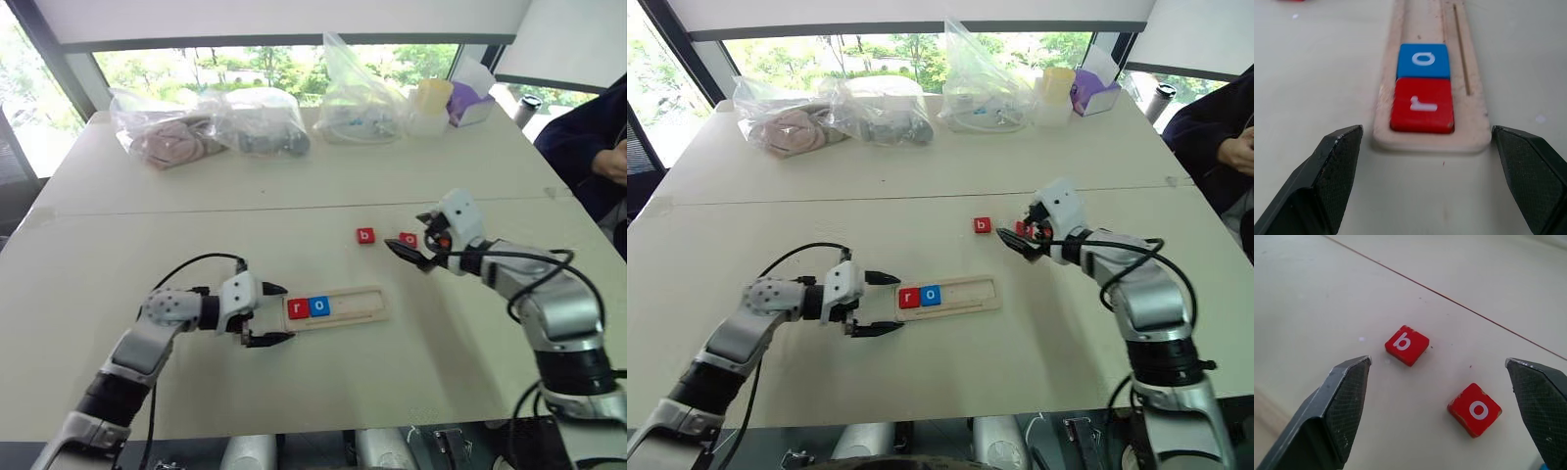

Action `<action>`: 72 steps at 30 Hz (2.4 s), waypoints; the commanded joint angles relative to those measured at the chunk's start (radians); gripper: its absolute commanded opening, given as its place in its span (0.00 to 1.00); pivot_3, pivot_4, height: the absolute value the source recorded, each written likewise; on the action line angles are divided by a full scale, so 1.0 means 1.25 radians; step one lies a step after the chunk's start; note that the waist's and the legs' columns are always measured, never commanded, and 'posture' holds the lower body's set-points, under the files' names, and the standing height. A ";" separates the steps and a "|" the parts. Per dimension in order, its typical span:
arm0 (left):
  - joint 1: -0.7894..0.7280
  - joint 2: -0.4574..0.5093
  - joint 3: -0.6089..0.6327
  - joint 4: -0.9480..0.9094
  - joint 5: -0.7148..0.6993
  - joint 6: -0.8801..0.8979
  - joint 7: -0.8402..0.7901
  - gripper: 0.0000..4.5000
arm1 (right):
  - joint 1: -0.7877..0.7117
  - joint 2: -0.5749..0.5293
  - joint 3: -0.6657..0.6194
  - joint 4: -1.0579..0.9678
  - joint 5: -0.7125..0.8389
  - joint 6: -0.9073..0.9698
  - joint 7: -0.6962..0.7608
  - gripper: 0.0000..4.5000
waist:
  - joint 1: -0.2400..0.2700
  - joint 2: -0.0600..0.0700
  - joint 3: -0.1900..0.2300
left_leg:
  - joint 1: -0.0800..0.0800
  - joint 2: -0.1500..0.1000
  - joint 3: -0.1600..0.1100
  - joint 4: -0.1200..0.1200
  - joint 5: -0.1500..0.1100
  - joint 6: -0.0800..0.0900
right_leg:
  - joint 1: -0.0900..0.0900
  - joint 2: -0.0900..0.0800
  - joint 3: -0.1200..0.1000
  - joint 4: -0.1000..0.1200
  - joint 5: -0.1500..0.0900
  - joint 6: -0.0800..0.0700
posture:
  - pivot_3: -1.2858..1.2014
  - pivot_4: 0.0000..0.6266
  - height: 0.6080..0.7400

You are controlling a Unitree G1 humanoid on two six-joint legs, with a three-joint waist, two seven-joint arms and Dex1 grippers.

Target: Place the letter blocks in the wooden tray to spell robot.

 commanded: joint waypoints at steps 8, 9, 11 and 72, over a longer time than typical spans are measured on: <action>0.099 0.092 0.166 -0.131 -0.078 0.085 0.053 0.99 | -0.087 0.188 0.024 0.021 -0.057 0.123 -0.231 1.00 | 0.006 0.000 0.000 | -0.001 -0.001 0.000 -0.002 0.000 0.000 | -0.002 -0.002 0.000 0.000 0.000 0.000 | 0.52 0.24 1.00; 0.109 0.092 0.171 -0.141 -0.082 0.090 0.058 0.99 | -0.091 0.199 0.030 0.029 -0.065 0.125 -0.245 1.00 | 0.004 0.000 0.000 | -0.001 -0.001 0.000 -0.002 0.000 0.000 | -0.002 -0.002 0.000 -0.001 0.000 0.000 | 0.52 0.24 1.00; 0.121 0.090 0.176 -0.159 -0.087 0.100 0.068 0.99 | -0.097 0.213 0.039 0.047 -0.084 0.123 -0.270 1.00 | 0.002 0.000 0.000 | -0.001 -0.001 0.001 -0.002 0.000 0.000 | -0.001 -0.003 0.001 -0.001 0.000 0.000 | 0.52 0.24 1.00; 0.087 0.037 0.135 -0.179 -0.119 0.105 0.106 1.00 | 0.225 -0.238 -0.074 -0.373 0.057 0.301 0.144 0.99 | -0.018 -0.001 0.000 | -0.001 -0.001 0.001 -0.003 0.000 0.000 | -0.001 -0.001 0.001 -0.003 -0.001 -0.003 | 0.52 0.24 1.00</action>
